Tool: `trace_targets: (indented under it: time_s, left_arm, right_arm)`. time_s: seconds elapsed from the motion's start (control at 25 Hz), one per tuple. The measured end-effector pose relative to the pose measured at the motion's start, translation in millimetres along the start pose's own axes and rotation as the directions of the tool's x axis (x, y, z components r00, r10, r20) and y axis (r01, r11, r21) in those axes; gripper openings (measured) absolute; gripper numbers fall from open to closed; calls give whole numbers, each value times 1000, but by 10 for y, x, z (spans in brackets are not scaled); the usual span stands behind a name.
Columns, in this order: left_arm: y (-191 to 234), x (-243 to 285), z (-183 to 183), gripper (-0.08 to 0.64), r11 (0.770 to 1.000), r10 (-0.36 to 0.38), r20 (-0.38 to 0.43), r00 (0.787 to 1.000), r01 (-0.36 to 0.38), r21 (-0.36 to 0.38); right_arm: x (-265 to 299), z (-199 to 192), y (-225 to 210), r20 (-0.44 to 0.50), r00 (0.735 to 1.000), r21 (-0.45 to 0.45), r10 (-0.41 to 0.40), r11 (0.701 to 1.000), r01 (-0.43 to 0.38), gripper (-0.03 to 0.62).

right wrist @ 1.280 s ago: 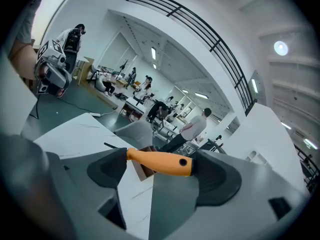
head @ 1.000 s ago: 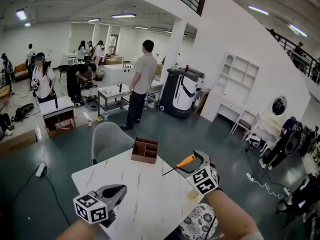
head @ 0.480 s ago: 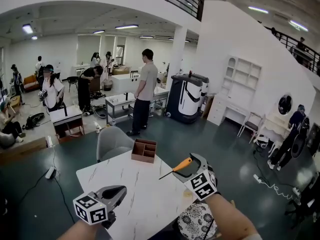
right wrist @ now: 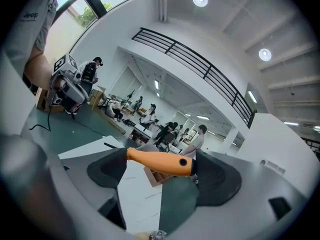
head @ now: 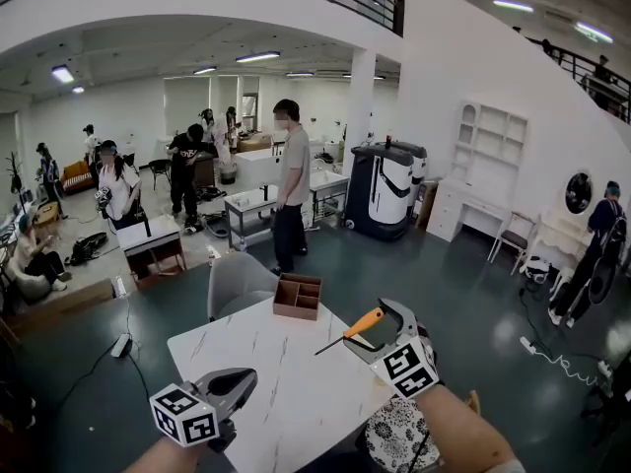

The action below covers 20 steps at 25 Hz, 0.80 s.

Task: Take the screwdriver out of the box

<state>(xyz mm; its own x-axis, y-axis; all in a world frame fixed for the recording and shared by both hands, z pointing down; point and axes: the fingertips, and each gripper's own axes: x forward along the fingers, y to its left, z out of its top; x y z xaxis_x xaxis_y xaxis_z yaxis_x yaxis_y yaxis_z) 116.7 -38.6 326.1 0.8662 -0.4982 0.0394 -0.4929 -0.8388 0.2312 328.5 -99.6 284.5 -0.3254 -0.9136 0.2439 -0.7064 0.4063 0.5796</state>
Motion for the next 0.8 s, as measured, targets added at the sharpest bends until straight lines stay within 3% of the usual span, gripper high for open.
trace_targets:
  time_s: [0.4,0.8]
  left_arm:
    - [59,-177,170,2,999,-19,11,1000,19,27]
    - [546,-607,349,2,995,-99,51,994,97,36]
  right_arm:
    - [-63,232,167,29,1000,16,-8,1000,7,396]
    - [-13,544,527,-7,998,45,-66,997,67,396]
